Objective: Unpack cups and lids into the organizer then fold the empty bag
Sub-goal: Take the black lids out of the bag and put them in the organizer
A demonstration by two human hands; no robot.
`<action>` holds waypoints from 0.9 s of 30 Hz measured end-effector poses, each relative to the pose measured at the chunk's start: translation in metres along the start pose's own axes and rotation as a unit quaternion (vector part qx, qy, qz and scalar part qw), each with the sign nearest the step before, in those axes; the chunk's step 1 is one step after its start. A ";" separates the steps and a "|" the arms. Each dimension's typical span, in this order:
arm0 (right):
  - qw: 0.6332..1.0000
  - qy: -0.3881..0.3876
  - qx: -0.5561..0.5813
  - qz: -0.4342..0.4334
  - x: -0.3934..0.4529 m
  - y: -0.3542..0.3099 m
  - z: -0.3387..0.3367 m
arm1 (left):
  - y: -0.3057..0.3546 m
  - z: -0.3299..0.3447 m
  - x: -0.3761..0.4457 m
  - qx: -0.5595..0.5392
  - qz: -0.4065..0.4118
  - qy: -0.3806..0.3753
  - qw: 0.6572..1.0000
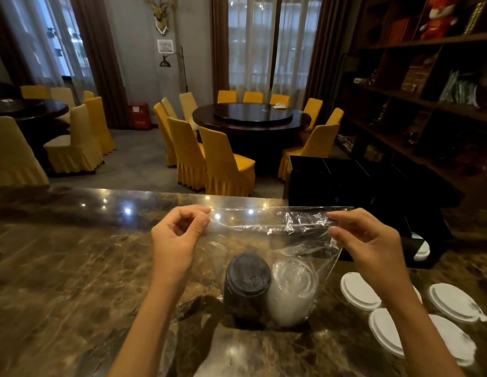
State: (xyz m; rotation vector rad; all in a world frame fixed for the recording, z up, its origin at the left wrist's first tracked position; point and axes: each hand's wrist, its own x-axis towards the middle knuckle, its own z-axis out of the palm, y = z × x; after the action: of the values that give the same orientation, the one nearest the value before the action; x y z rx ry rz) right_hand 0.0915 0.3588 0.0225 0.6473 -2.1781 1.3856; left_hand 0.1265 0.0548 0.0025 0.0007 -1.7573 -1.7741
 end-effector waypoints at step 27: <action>0.923 -0.291 -0.195 -0.158 0.067 -0.116 0.059 | 0.027 0.024 0.034 -0.024 -0.018 0.020 0.999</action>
State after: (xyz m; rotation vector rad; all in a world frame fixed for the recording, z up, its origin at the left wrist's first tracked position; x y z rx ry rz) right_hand 0.1030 0.2520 0.1218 1.3025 -2.5345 0.6019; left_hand 0.1002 0.0643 0.0440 0.0495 -1.6963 -1.8290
